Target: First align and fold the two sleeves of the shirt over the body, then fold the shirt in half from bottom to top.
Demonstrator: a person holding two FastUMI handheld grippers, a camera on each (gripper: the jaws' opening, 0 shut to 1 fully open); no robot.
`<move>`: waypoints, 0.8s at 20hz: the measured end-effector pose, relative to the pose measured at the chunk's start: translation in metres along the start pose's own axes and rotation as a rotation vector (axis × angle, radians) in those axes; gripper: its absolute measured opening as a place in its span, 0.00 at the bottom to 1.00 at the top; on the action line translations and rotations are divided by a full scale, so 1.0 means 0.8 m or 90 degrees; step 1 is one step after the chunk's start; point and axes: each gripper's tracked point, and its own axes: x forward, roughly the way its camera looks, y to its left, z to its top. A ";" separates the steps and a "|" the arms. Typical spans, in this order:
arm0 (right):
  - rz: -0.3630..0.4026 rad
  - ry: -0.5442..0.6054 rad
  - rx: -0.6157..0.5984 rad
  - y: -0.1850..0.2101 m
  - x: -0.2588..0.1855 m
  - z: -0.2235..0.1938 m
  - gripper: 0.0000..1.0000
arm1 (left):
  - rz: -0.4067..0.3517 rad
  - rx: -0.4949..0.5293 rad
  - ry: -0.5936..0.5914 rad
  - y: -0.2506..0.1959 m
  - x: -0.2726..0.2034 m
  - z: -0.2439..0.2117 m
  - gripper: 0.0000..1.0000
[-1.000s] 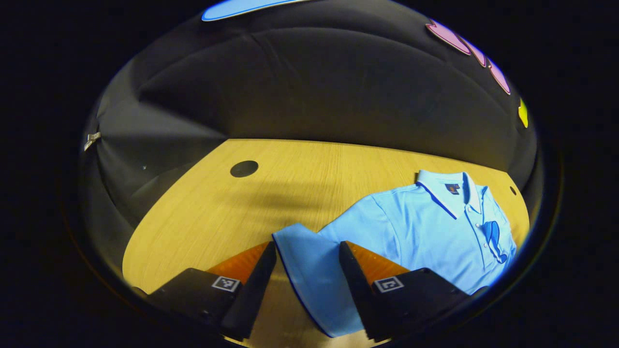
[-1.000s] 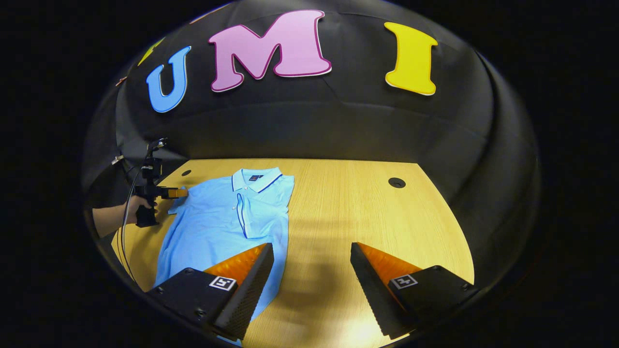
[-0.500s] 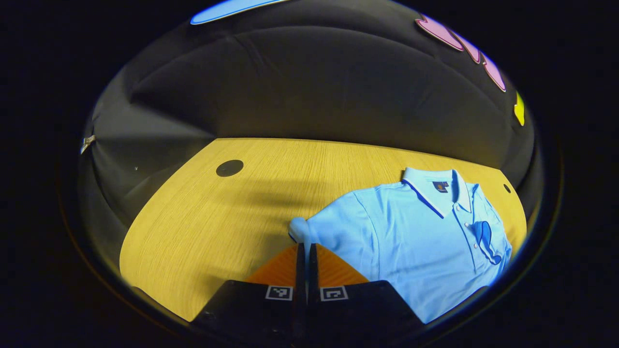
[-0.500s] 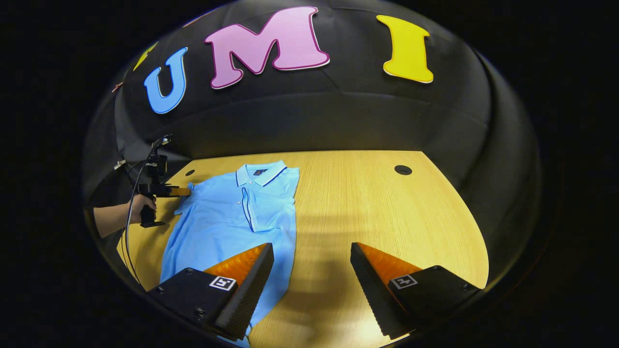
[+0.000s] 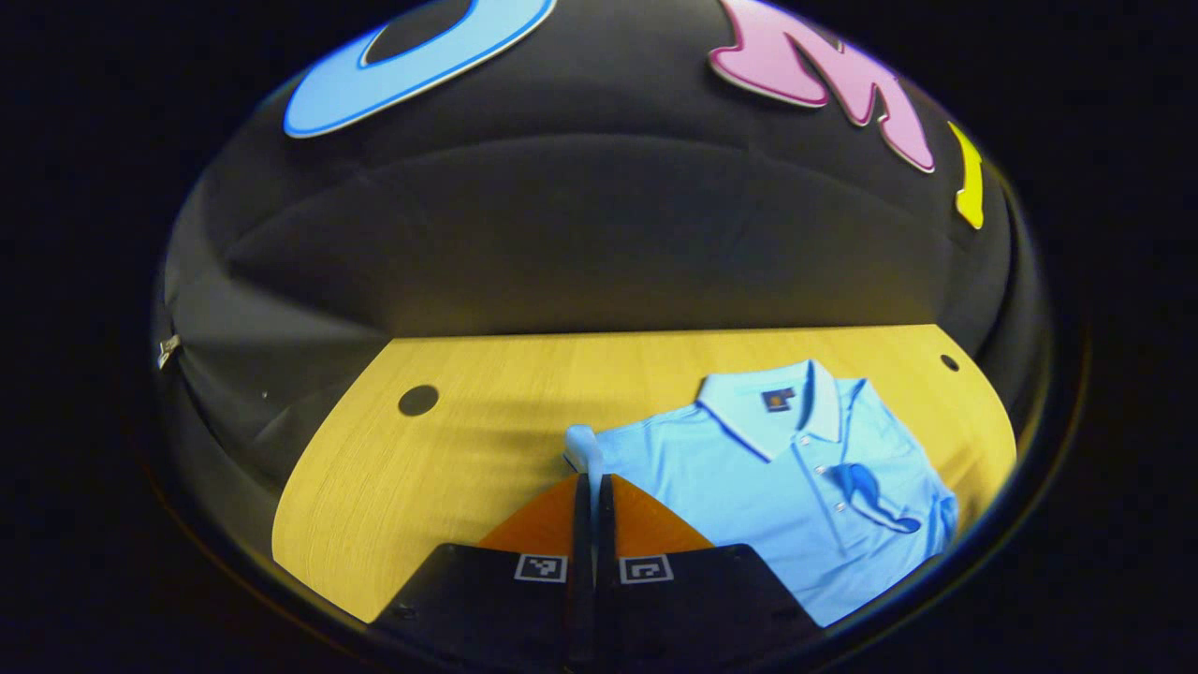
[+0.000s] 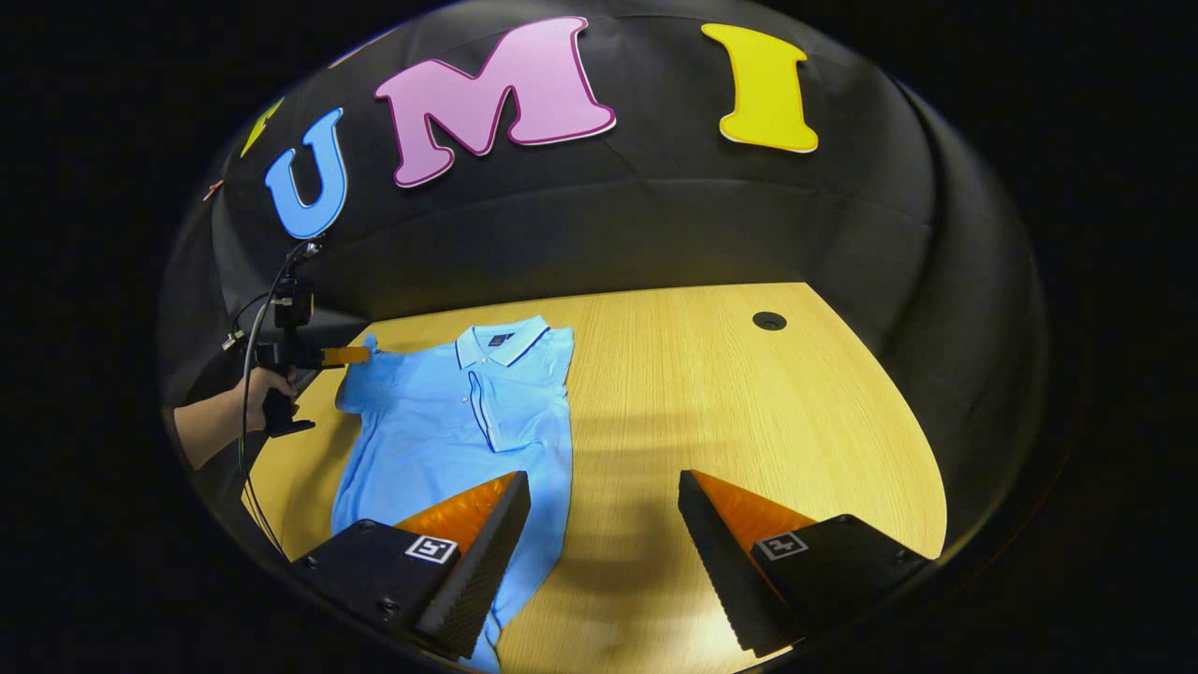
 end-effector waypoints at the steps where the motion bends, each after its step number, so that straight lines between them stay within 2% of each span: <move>1: 0.003 0.000 0.004 0.002 -0.001 0.002 0.99 | -0.013 -0.002 -0.005 -0.019 -0.009 0.004 0.06; 5: 0.006 -0.014 0.010 0.006 -0.006 0.023 0.99 | -0.087 -0.027 -0.019 -0.110 -0.028 0.012 0.07; 10: -0.001 -0.034 0.018 0.004 -0.019 0.040 0.99 | -0.202 -0.064 0.012 -0.196 -0.051 -0.010 0.27; 12: -0.006 -0.037 0.023 0.004 -0.025 0.041 0.99 | -0.234 -0.077 0.011 -0.212 -0.071 -0.015 0.57; 14: -0.008 -0.029 0.017 0.008 -0.033 0.033 0.99 | -0.223 -0.076 0.010 -0.203 -0.092 -0.024 0.87; 15: -0.011 -0.026 0.009 0.011 -0.038 0.028 0.99 | -0.216 -0.073 0.008 -0.197 -0.107 -0.031 0.90; 16: -0.012 -0.022 0.002 0.015 -0.044 0.021 0.98 | -0.206 -0.070 0.003 -0.188 -0.124 -0.035 0.98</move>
